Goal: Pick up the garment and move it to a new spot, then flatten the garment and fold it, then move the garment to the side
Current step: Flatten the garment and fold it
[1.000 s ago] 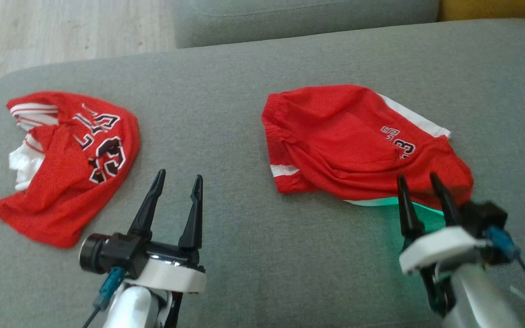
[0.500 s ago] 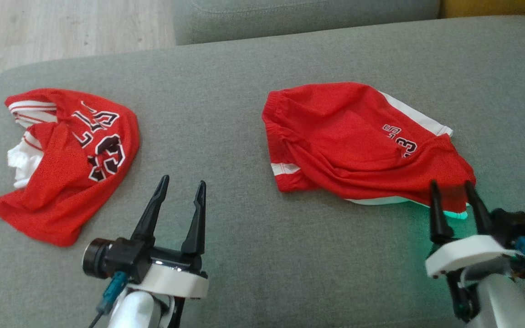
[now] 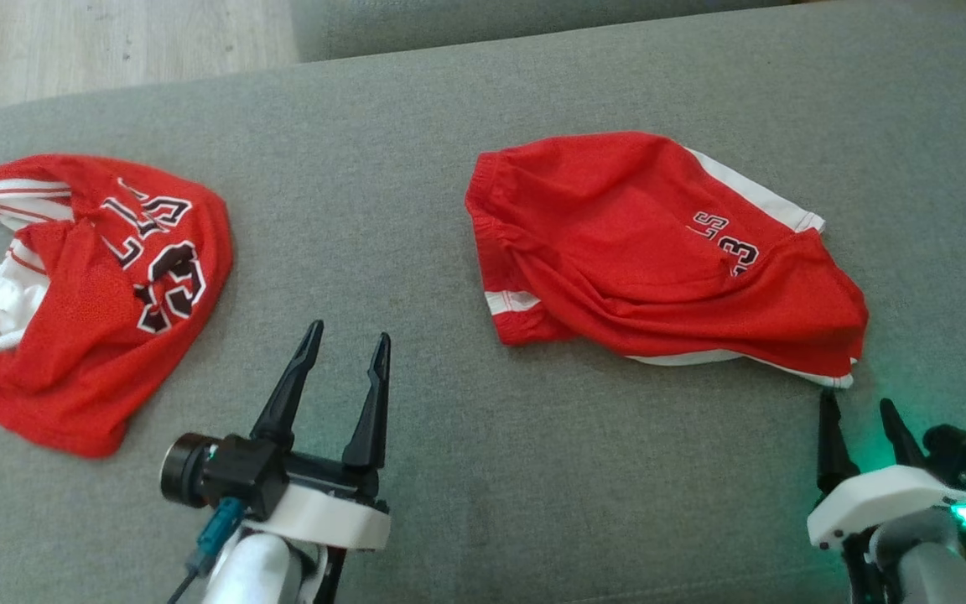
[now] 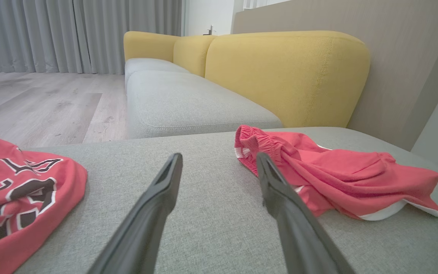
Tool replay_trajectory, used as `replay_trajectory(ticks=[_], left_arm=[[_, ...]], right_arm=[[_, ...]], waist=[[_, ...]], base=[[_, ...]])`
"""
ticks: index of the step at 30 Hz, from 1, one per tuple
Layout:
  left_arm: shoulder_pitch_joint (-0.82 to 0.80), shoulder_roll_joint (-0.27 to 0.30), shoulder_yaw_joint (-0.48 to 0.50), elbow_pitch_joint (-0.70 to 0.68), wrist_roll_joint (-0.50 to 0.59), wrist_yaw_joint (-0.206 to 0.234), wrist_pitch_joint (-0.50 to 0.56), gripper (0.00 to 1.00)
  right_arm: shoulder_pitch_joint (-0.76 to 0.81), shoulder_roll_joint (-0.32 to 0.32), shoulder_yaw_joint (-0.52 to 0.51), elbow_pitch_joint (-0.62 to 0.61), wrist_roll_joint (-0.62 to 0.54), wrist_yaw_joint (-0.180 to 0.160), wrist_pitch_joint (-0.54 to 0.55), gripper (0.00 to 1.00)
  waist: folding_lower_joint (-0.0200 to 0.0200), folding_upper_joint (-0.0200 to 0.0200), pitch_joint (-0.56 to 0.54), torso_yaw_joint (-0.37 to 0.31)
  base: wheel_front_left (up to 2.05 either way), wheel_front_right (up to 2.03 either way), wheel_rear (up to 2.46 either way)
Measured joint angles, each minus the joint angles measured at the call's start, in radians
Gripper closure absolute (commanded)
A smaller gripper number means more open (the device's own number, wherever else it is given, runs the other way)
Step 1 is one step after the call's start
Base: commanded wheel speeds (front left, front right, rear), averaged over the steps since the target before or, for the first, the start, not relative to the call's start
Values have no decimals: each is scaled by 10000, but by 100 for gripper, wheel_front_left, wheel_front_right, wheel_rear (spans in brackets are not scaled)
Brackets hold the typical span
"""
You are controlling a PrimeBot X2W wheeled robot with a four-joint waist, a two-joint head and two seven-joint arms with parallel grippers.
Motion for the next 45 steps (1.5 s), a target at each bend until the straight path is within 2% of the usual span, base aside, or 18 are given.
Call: replay_trajectory(ticks=[14, 15, 16, 17, 23, 31, 35, 39, 45], left_arm=[[-262, -2, 13, 50, 8, -81, 0, 0], [-262, -2, 15, 54, 8, -82, 0, 0], [-263, -2, 17, 59, 8, -82, 0, 0], [-267, -2, 19, 79, 8, -82, 0, 0], [-307, -2, 31, 136, 8, -77, 0, 0], [-444, 2, -205, 424, 245, -270, 0, 0], [-952, 6, -911, 1085, 190, -443, 65, 0], [-1715, -2, -1674, 1883, -318, -529, 673, 0], [-2855, -4, -2161, 3306, -909, -604, 1467, 0]], right_arm=[[-862, -2, -130, 1064, -1005, 0, -171, 0], [-898, -4, -128, 1108, -1087, 0, -192, 13], [-959, -4, -127, 1162, -1110, 0, -213, 65], [-1019, -4, -123, 1202, -1110, 0, -213, 100], [-1055, -4, -71, 1174, -1469, 0, -226, 100], [-972, -4, -449, 276, -1593, 0, -311, 100], [-973, -4, -454, -102, -1547, 0, -205, 100], [-975, -6, -236, -318, -1425, 0, -105, 100], [-993, 2, 249, -493, -1200, 0, -2, 100]], waist=[[0, 0, 233, 164], [0, 0, 236, 164], [0, 0, 237, 163], [1, 0, 236, 162], [0, 0, 157, 34], [0, 0, 61, -504], [0, 0, 166, -750], [0, 0, 346, -986], [1, 0, 730, -1401]], base=[[0, 0, 0], [0, 0, 0], [0, 0, 0], [0, 0, 0], [0, 0, 0], [0, 0, 0], [0, 0, 0], [0, 0, 0], [0, 0, 0]])
